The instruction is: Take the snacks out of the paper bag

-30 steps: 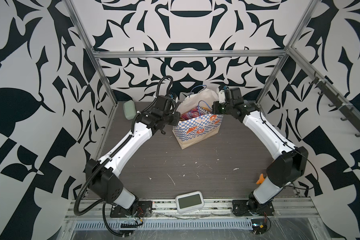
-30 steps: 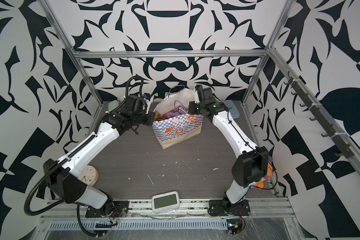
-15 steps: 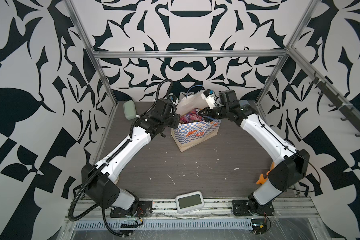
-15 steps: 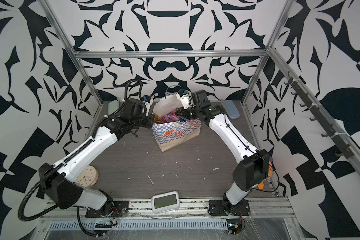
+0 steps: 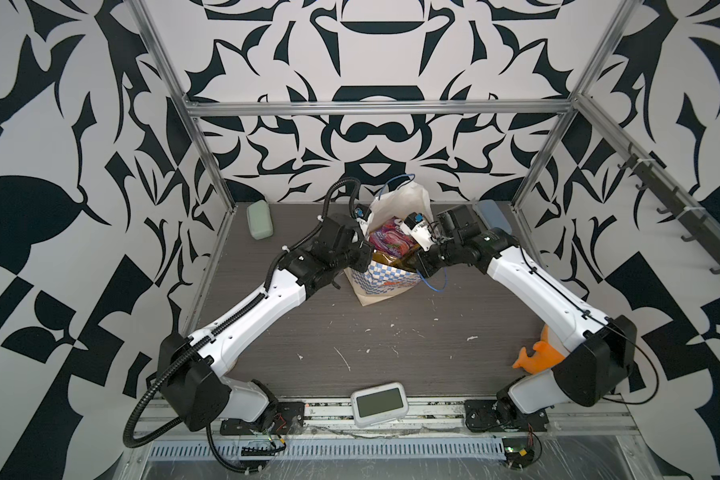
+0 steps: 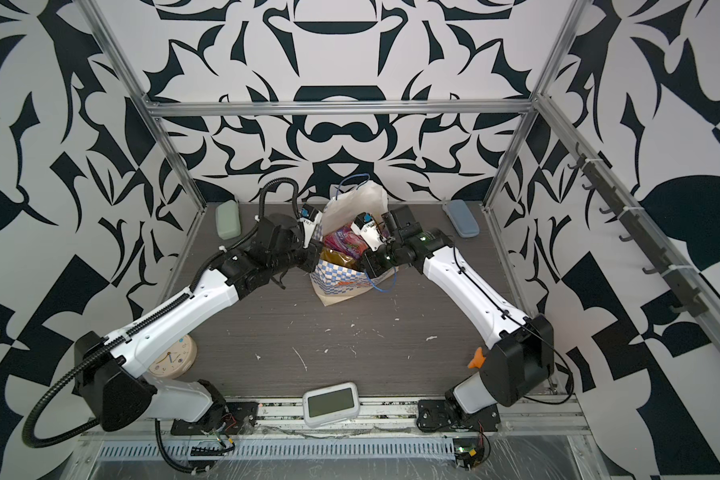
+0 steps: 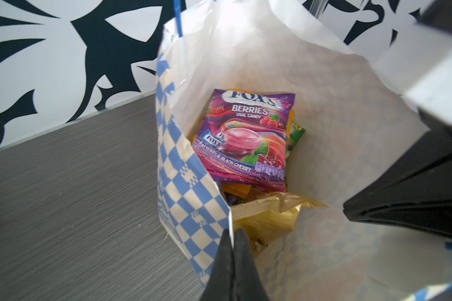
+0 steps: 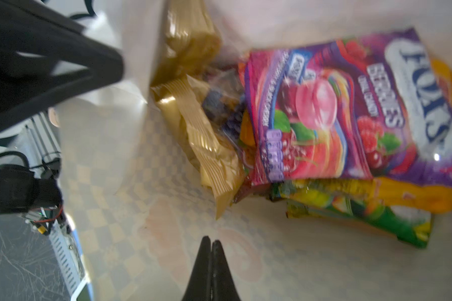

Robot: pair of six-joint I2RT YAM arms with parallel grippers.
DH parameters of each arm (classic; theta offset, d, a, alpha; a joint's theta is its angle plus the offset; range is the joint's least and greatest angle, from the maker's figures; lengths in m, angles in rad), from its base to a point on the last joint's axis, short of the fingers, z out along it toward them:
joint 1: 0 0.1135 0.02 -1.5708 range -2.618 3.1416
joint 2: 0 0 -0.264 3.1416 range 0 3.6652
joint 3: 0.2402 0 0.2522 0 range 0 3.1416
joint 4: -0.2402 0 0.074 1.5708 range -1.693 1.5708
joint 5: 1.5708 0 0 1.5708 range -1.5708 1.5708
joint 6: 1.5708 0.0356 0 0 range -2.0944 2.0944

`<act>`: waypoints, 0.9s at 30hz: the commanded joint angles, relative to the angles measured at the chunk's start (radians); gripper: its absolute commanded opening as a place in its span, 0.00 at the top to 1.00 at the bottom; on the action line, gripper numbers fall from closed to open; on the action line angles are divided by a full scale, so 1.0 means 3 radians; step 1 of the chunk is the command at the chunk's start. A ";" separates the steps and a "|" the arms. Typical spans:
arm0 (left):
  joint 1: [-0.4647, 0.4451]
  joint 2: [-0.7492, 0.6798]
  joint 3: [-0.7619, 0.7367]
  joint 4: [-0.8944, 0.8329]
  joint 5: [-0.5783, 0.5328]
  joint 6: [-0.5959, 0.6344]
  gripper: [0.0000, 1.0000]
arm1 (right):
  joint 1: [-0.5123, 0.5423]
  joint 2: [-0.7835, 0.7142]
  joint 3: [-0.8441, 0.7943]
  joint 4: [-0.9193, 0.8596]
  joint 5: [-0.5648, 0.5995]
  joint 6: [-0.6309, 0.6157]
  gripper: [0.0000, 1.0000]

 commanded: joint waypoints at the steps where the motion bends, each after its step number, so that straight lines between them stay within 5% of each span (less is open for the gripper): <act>1: -0.0203 -0.0162 -0.0151 0.0337 -0.0010 -0.0081 1.00 | 0.0022 -0.0105 -0.0044 -0.0304 0.0260 -0.0014 0.97; 8: -0.0464 -0.0356 -0.0382 0.0535 -0.0313 -0.0097 1.00 | 0.0019 -0.0383 -0.0067 -0.0144 0.0606 0.0251 0.96; 13: -0.0483 -0.0358 -0.0410 0.0550 -0.0380 -0.0060 1.00 | 0.0016 -0.0364 0.0406 -0.0134 0.0711 0.0485 0.88; 19: -0.0508 -0.0493 -0.0463 0.0580 -0.0483 -0.0017 1.00 | 0.0123 -0.0029 0.0768 -0.0061 0.0478 0.0807 0.83; 27: -0.0505 -0.0684 -0.0517 0.0455 -0.0859 0.0035 1.00 | 0.0492 0.0576 0.1287 -0.0404 0.0389 0.0735 0.74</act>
